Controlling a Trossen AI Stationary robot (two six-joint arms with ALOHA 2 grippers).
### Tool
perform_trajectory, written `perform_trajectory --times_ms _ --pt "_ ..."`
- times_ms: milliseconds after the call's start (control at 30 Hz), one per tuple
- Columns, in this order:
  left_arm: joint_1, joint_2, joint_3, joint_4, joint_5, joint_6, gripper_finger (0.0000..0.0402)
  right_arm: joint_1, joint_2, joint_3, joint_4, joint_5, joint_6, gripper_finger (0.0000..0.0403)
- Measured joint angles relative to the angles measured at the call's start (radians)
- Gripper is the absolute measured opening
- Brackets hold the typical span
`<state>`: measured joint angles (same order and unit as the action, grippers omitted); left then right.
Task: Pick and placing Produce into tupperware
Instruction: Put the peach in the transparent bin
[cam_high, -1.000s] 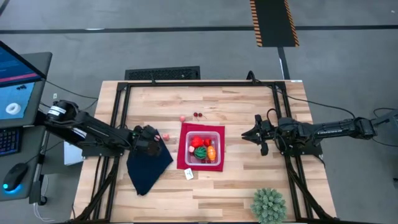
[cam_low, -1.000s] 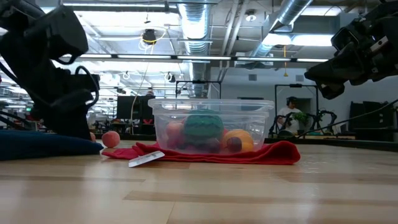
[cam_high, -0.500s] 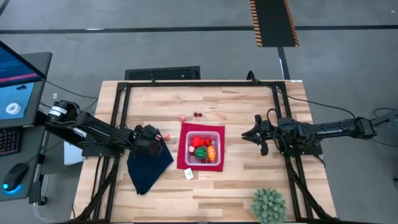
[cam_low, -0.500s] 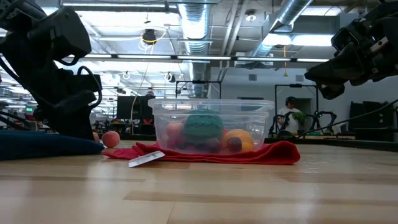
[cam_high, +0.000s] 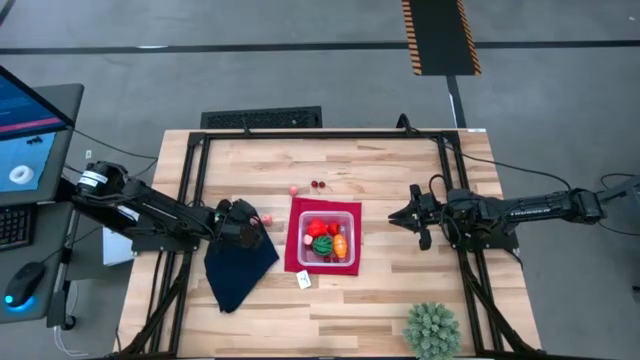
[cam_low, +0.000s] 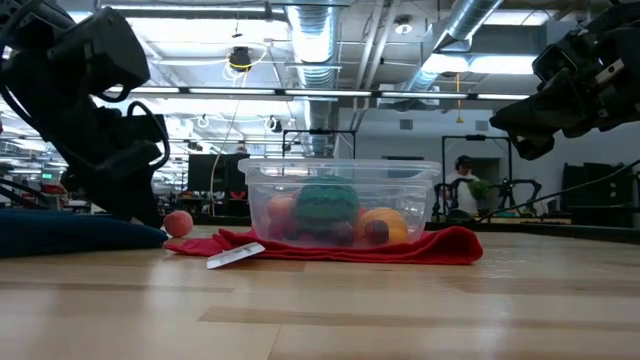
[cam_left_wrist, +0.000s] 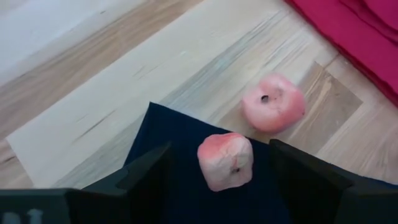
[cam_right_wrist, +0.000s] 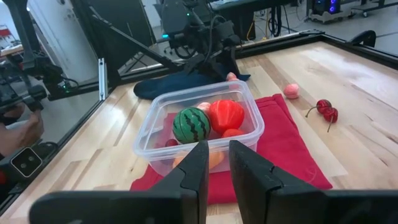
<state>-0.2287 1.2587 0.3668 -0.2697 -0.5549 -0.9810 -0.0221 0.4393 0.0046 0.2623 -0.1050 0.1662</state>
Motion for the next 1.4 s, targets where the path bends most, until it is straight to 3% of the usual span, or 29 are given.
perform_trajectory --times_ms 333,933,1400 --pt "0.0 0.0 0.0 -0.001 0.0 -0.002 0.0246 0.0 0.0 0.0 0.0 0.0 0.0 0.0088" --pt "0.0 0.0 0.001 -0.001 0.005 -0.022 0.0123 0.0 0.0 0.0 0.0 0.0 0.0 0.0088" --pt "-0.002 -0.005 0.089 -0.016 -0.005 0.099 0.0113 0.0 0.0 0.0 0.0 0.0 0.0 0.0088"
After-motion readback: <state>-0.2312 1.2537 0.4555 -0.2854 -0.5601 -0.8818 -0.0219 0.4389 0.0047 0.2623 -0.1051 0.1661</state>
